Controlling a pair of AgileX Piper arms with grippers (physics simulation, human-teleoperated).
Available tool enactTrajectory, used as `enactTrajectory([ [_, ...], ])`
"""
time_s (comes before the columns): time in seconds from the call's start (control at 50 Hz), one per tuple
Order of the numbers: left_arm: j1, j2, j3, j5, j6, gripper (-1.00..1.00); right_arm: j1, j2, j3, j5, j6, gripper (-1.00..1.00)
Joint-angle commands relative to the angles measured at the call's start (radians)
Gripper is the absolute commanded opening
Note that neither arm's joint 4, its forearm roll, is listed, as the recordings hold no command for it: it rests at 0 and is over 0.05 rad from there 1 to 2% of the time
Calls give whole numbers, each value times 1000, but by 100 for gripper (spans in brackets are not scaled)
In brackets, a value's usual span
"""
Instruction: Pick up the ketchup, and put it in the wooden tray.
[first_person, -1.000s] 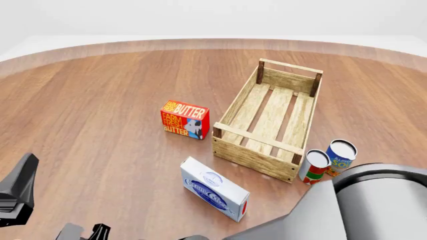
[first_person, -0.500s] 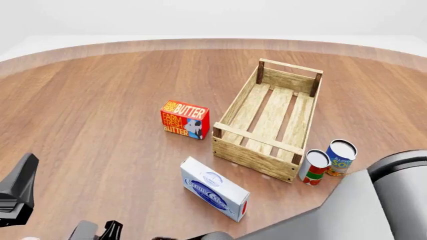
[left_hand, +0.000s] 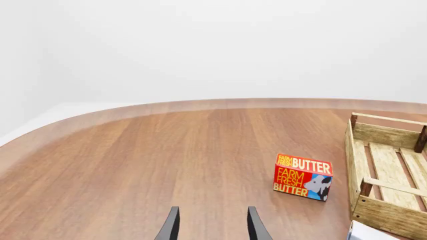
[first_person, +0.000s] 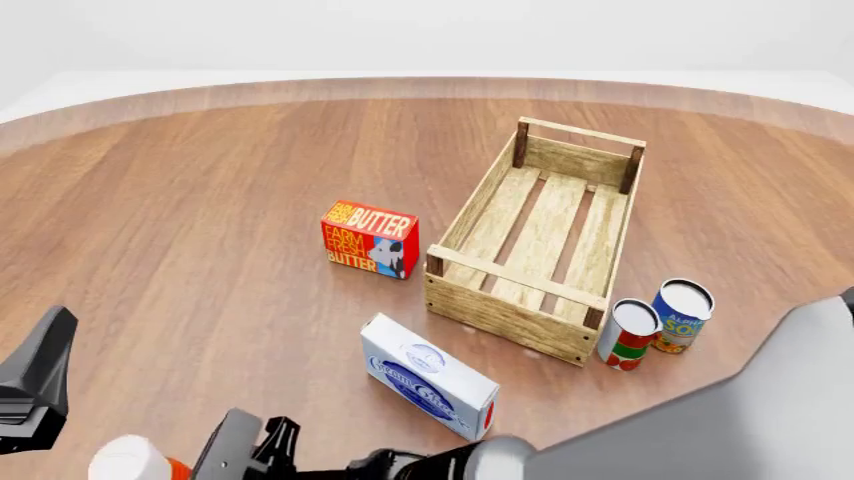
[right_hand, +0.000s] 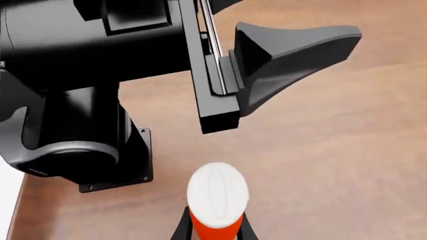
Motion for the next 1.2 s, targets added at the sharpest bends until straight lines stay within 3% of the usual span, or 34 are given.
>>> enactTrajectory([
  [0.02,0,0,0,0,0,100,-47,-39,69,-32,23,-100],
  [0.22,0,0,0,0,0,100,-104,-103,117,-19,18,-100],
  [0.3,0,0,0,0,0,100,-128,-149,112,26,23,-100],
  [0.4,0,0,0,0,0,100,-163,-181,89,79,-11,-100],
  [0.58,0,0,0,0,0,100,-228,-230,-9,194,-45,-100],
  [0.86,0,0,0,0,0,100,-303,-211,-177,297,-77,-100],
  [1.02,0,0,0,0,0,100,-439,-232,-248,363,-101,-100],
  [1.2,0,0,0,0,0,100,-527,-283,-259,403,-123,-100],
])
